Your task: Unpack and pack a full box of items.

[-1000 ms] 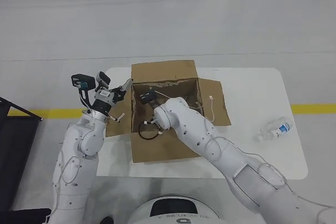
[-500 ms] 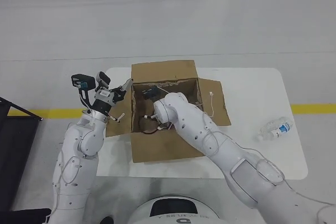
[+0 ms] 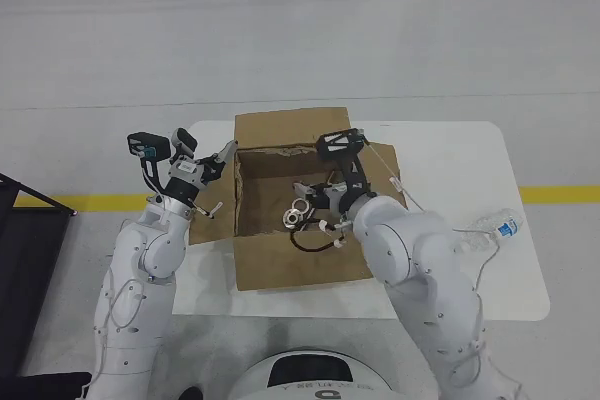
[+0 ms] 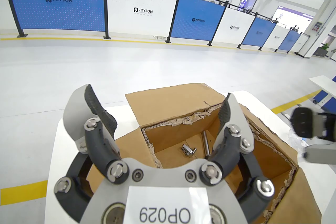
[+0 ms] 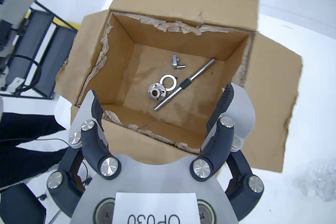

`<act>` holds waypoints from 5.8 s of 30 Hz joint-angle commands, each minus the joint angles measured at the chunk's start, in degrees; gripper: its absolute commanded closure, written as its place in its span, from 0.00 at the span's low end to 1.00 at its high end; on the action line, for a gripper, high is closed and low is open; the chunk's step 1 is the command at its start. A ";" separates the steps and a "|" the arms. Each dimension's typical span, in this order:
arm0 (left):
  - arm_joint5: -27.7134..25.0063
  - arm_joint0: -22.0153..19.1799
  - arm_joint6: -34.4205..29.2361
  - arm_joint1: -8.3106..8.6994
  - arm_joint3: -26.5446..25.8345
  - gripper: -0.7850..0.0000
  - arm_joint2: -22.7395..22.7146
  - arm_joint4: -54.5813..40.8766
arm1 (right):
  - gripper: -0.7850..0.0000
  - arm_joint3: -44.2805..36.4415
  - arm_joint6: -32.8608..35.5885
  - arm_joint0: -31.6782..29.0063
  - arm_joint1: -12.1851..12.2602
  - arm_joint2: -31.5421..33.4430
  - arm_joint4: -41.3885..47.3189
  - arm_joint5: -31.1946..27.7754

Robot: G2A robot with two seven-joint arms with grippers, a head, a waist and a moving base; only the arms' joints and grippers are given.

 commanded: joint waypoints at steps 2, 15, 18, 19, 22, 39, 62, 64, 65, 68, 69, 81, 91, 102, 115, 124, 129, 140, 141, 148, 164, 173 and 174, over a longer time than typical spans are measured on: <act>0.00 0.00 0.00 0.00 0.00 0.00 0.00 -0.01 | 0.00 -6.24 -3.08 -7.61 0.58 4.24 -0.20 0.52; 0.00 0.00 0.00 0.00 0.00 0.00 0.00 -0.01 | 0.00 -8.51 -6.03 -12.24 0.82 6.47 2.44 1.04; 0.00 0.00 0.00 0.00 0.00 0.00 0.00 -0.01 | 0.00 -6.20 -7.43 -12.22 0.81 8.38 1.11 3.92; 0.00 0.00 0.00 0.00 0.00 0.00 0.00 -0.01 | 0.00 -5.30 -7.86 -12.00 0.75 10.05 0.98 6.61; 0.00 0.00 0.00 0.00 0.00 0.00 0.00 -0.01 | 0.00 -3.44 -7.43 -12.28 0.65 17.43 -0.36 16.55; 0.00 0.00 0.00 0.00 0.00 0.00 0.00 -0.01 | 0.00 23.20 -8.24 -5.26 -0.65 43.20 6.03 32.41; 0.00 0.00 0.00 0.00 0.00 0.00 0.00 -0.01 | 0.64 45.38 -7.23 7.36 -0.39 41.28 -5.09 31.41; 0.00 0.00 0.00 0.00 0.00 0.00 0.00 -0.01 | 0.93 45.12 -7.04 7.09 -0.49 41.66 -5.32 31.21; 0.00 0.00 0.00 0.00 0.00 0.00 0.00 -0.01 | 1.00 44.74 -6.91 6.82 -0.55 41.86 -5.39 31.08; 0.00 0.00 0.00 0.00 0.00 0.00 0.00 -0.01 | 1.00 42.88 -6.74 5.62 -0.80 42.45 -5.38 30.92; 0.00 0.00 0.00 0.00 0.00 0.00 0.00 -0.01 | 1.00 42.11 -6.73 5.19 -0.91 42.57 -5.29 30.90; 0.00 0.00 0.00 0.00 0.00 0.00 0.00 -0.01 | 1.00 26.80 -9.66 -1.60 -2.41 45.11 11.89 28.27; 0.00 0.00 0.00 0.00 0.00 0.00 0.00 -0.01 | 1.00 8.54 -22.48 -11.87 -3.83 44.61 33.27 14.19; 0.00 0.00 0.00 0.00 0.00 0.00 0.00 -0.01 | 1.00 -3.26 -23.02 -17.94 -3.62 31.27 24.23 8.10; 0.00 0.00 0.00 0.00 0.00 0.00 0.00 -0.01 | 1.00 -2.07 -19.06 -14.97 -2.88 20.15 8.59 1.81; 0.00 0.00 0.00 0.00 0.00 0.00 0.00 -0.01 | 1.00 11.09 -10.67 3.98 -4.35 -2.00 -0.61 1.80; 0.00 0.00 0.00 0.00 0.00 0.00 0.00 -0.01 | 1.00 25.00 -6.03 12.88 -5.99 -9.87 -3.66 5.58; 0.00 0.00 0.00 0.00 0.00 0.00 0.00 -0.01 | 1.00 46.49 8.46 24.86 -8.31 -15.02 -2.48 4.28; 0.00 0.00 0.00 0.00 0.00 0.00 0.00 -0.01 | 1.00 48.09 9.53 25.50 -8.54 -15.40 -2.13 4.24; 0.00 0.00 0.00 0.00 0.00 0.00 0.00 -0.01 | 0.82 56.80 10.64 29.59 -10.10 -17.07 -1.09 6.10; 0.00 0.00 0.00 0.00 0.00 0.00 0.00 -0.01 | 0.00 43.52 12.90 25.56 -9.13 -12.55 -5.10 4.62; 0.00 0.00 0.00 0.00 0.00 0.00 0.00 -0.01 | 0.00 9.85 11.82 8.47 -5.68 1.43 -6.06 -2.67; 0.00 0.00 0.00 0.00 0.00 0.00 0.00 -0.01 | 0.00 7.51 11.36 6.71 -5.40 3.12 -5.80 -3.46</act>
